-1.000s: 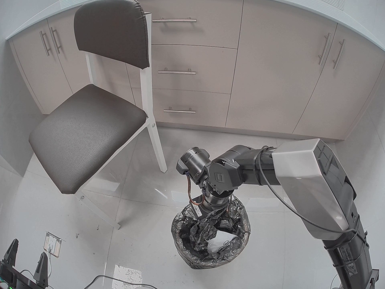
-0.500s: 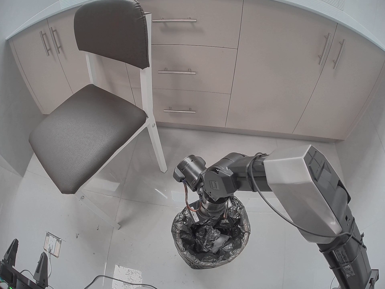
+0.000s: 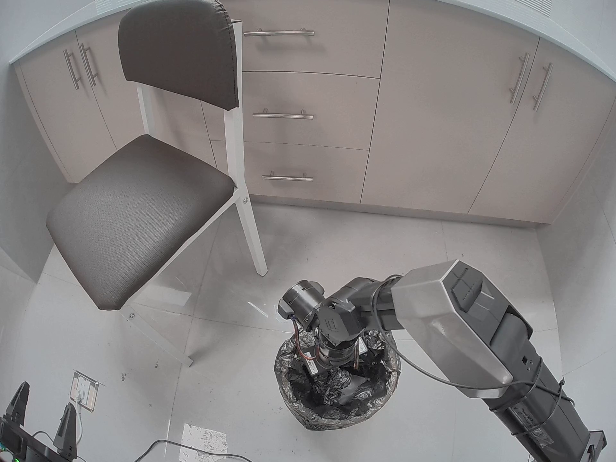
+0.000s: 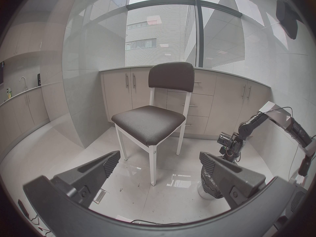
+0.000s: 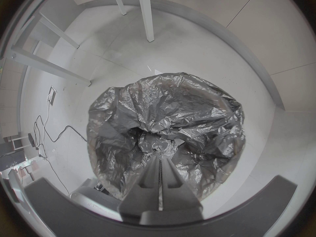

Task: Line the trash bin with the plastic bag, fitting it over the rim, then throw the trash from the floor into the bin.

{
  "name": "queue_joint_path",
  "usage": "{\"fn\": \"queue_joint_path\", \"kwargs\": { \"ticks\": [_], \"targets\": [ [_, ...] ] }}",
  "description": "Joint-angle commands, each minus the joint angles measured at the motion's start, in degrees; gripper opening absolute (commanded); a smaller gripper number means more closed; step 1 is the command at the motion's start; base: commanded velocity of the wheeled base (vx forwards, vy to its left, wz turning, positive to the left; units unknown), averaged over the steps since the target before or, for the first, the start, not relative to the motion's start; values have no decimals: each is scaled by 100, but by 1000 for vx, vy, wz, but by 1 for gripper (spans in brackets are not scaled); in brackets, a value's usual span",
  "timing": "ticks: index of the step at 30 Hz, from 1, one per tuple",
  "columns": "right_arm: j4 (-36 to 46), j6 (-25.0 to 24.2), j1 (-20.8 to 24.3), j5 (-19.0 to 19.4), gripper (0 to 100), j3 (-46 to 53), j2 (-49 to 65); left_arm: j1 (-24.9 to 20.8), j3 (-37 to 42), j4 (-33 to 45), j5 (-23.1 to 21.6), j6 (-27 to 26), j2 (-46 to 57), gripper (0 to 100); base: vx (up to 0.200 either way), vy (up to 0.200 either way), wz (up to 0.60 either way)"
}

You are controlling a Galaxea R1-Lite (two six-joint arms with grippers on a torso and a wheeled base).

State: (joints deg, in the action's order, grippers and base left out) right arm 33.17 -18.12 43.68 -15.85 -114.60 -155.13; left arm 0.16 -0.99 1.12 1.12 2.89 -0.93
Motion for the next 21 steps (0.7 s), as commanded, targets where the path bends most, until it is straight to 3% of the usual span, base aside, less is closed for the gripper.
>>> {"fn": "queue_joint_path", "kwargs": {
  "ticks": [1,6,14,21],
  "targets": [
    [-188,1,-26,3,0,1,-440,2,37,2,2,1,84,100,0,0,0],
    [-522,10,-61,3,0,1,-774,2,37,2,2,1,84,100,0,0,0],
    [-1717,177,-237,3,0,1,-1477,2,28,2,2,10,84,100,0,0,0],
    [-1805,229,-237,3,0,1,-1714,2,28,2,2,10,84,100,0,0,0]
  ]
}}
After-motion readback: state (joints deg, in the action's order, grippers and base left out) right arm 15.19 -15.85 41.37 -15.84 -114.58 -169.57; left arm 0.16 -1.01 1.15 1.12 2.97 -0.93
